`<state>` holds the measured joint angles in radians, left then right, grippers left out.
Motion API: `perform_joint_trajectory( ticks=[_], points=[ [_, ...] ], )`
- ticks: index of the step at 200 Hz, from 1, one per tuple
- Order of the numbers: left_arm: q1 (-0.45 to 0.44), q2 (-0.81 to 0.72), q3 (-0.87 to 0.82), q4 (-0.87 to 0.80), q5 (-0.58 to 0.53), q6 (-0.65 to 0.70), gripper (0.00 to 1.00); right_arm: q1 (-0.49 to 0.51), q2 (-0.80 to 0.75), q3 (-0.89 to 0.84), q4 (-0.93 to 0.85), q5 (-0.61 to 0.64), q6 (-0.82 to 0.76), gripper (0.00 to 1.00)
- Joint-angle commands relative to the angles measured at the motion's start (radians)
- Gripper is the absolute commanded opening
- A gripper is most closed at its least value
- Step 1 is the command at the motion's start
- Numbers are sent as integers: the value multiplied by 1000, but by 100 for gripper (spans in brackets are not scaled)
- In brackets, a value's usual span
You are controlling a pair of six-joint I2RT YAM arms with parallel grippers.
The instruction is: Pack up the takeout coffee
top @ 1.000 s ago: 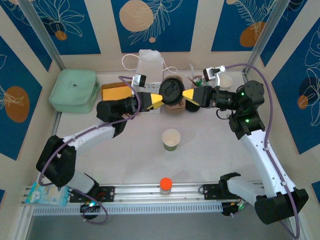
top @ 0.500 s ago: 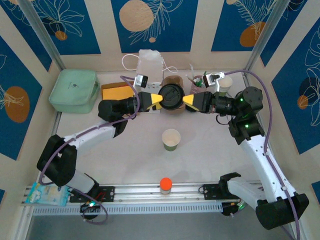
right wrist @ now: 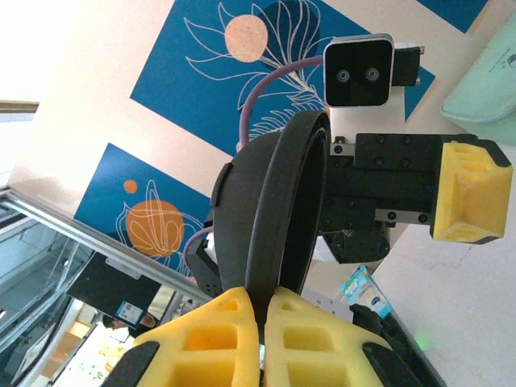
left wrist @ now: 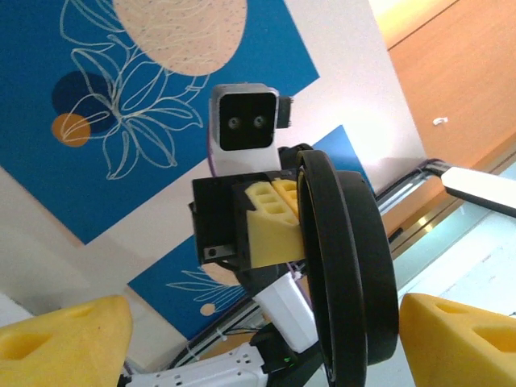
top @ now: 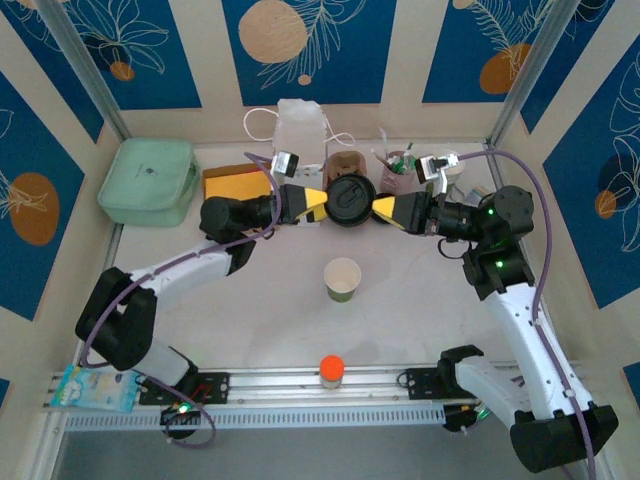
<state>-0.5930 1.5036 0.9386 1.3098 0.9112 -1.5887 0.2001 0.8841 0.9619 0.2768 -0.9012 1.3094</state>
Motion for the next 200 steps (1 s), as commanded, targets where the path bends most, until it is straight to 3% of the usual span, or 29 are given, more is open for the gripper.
perform_joint_trajectory(
  ticks=[1,58,93,109,200],
  points=[
    [36,-50,-15,-75,35,89,86,-19,-38,-22,-31,-11,-1,7],
    [123,-174,-43,-436,30,335,86,-63,-103,-95,-82,-24,1,6],
    [131,-299,0,-1022,-105,719,86,-69,-138,-206,-79,-9,6,6],
    [133,-338,-2,-1180,-186,812,86,-70,-145,-267,-68,-5,5,6],
    [125,-342,-200,-1136,-275,781,85,-49,-79,-561,-9,25,-44,6]
  ],
)
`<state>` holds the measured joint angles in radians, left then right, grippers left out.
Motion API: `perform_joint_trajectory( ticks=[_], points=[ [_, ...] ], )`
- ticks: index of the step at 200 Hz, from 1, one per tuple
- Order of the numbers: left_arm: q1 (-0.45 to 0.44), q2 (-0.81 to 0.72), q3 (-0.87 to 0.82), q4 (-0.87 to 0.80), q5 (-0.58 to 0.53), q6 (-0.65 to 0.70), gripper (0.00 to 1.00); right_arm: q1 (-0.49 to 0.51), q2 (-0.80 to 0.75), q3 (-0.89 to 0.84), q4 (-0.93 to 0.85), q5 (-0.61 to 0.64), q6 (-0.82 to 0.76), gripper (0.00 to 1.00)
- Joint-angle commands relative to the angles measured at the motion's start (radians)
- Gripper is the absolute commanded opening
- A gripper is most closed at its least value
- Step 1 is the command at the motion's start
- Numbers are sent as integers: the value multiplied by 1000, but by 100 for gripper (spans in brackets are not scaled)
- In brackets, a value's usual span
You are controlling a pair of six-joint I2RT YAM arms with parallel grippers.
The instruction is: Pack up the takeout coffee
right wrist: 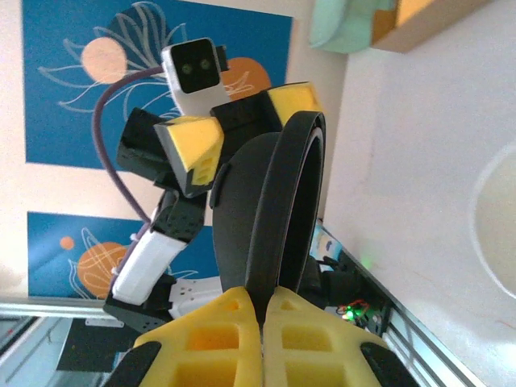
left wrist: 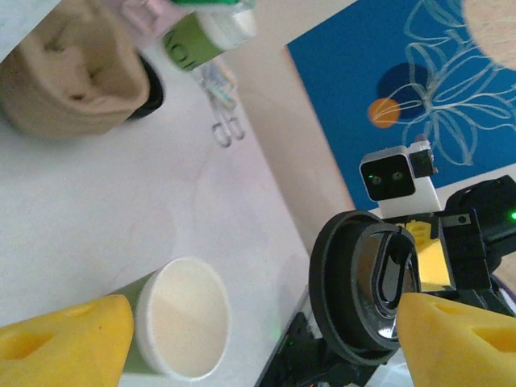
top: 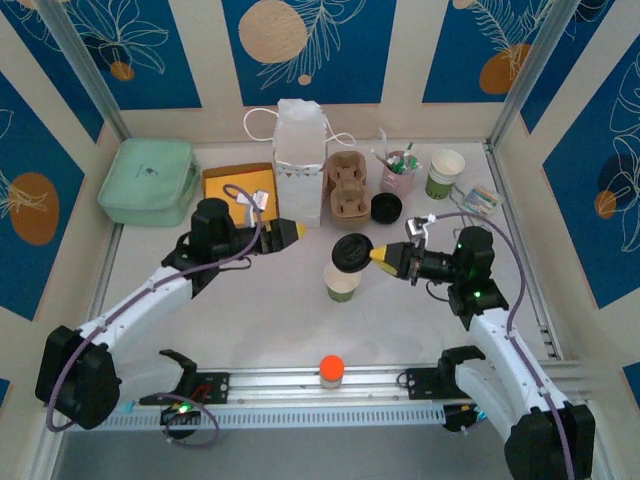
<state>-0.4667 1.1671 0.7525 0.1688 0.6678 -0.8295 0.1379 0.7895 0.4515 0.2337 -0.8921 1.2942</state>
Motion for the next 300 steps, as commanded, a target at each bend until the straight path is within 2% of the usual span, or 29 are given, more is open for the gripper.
perform_joint_trajectory(
  ticks=[1,123,221,300],
  points=[
    [-1,-5,-14,5,-33,22,85,14,17,-53,35,17,-29,6],
    [-35,67,-31,34,-45,31,84,32,171,-126,29,58,-182,6],
    [-62,96,-6,-1,-63,65,82,37,181,-127,-68,101,-284,6],
    [-76,104,18,-48,-73,96,81,56,180,-100,-170,157,-354,10]
  ],
)
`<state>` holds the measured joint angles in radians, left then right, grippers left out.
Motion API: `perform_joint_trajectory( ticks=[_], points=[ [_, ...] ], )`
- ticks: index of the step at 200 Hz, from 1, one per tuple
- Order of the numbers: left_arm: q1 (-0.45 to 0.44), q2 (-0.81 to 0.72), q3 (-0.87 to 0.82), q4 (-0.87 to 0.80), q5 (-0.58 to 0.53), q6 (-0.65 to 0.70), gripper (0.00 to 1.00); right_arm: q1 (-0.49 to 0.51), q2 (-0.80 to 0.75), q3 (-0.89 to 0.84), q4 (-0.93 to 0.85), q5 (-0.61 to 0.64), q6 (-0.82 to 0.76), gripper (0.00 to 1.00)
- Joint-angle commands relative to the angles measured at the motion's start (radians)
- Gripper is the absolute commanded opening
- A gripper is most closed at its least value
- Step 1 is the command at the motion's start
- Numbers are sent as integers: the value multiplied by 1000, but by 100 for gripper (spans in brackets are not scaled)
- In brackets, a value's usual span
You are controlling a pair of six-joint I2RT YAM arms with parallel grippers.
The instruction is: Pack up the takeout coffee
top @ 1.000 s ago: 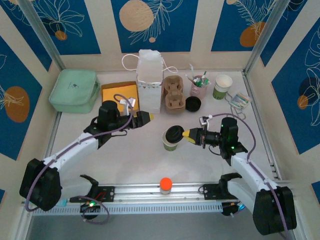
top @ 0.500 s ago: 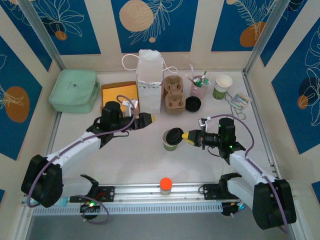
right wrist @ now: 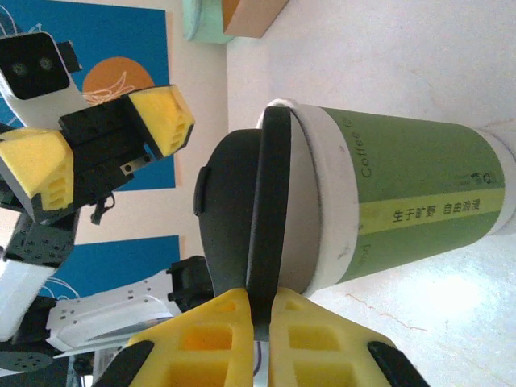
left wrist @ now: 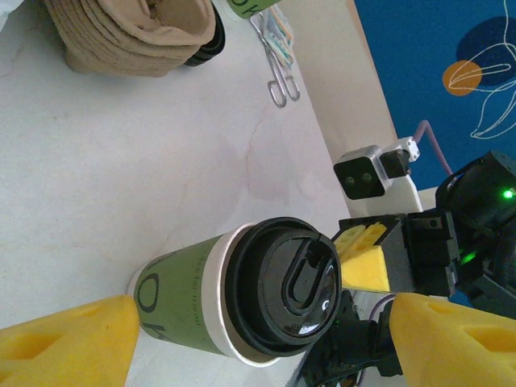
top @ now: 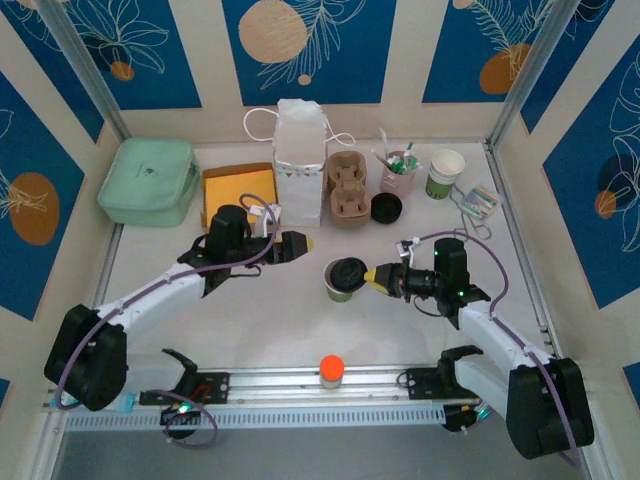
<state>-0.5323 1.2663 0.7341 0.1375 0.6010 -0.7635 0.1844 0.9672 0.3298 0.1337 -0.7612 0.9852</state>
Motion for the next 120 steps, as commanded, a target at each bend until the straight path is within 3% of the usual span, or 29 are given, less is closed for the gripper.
perform_joint_trajectory(
  ticks=[1,120],
  points=[
    [-10,5,36,-16,-6,30,81,11,2,21,-72,27,-46,11],
    [-44,65,45,-18,3,56,81,13,18,42,-108,63,-64,18]
  ],
)
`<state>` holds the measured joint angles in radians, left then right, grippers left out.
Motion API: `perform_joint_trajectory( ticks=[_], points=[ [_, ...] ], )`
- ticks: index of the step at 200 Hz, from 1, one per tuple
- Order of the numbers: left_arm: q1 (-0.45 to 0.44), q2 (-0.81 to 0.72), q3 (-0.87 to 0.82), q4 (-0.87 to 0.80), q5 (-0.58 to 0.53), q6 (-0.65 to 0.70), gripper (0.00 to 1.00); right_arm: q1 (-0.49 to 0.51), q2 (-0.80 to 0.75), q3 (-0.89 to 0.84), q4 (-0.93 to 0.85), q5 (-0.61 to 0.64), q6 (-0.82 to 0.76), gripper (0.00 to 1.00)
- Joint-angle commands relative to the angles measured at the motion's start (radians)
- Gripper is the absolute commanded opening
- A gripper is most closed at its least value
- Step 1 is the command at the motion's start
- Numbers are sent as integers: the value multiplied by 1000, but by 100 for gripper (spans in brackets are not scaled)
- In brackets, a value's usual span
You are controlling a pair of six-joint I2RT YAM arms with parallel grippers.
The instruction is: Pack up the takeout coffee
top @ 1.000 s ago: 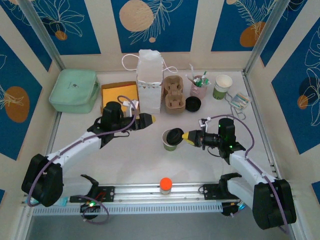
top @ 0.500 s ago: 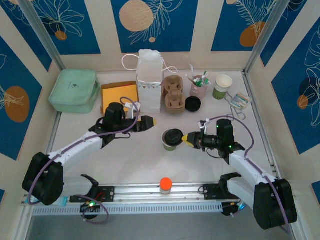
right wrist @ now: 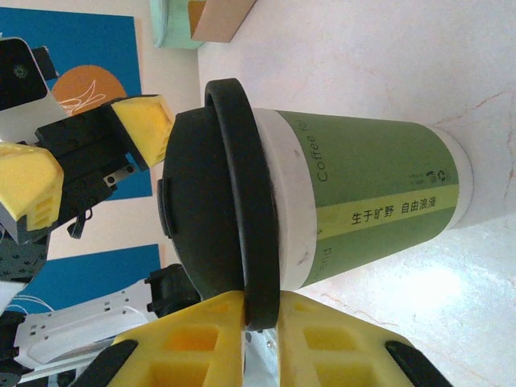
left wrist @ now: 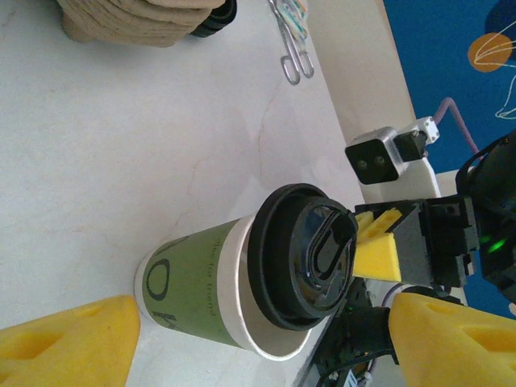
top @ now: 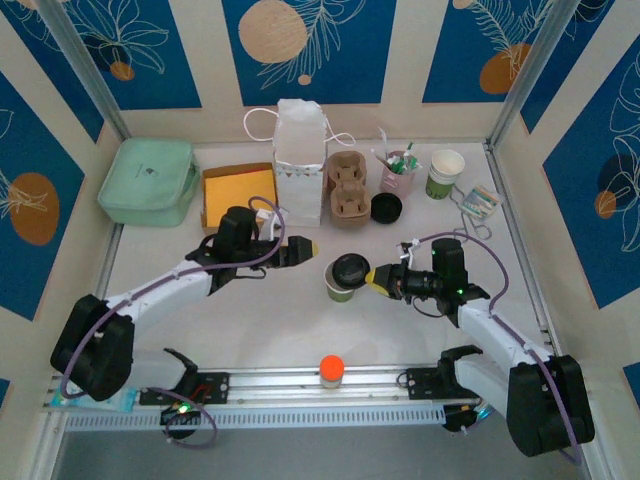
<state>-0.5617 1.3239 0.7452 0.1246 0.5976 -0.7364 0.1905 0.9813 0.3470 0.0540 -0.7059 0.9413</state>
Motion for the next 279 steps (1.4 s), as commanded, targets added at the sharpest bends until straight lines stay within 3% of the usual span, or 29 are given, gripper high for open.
perform_joint_trajectory(
  ticks=[1,279],
  points=[
    [-15,8,34,-5,6,29,81,7,4,26,-28,8,-21,18],
    [-44,82,65,-25,2,55,80,82,74,86,-57,11,-60,20]
  ],
)
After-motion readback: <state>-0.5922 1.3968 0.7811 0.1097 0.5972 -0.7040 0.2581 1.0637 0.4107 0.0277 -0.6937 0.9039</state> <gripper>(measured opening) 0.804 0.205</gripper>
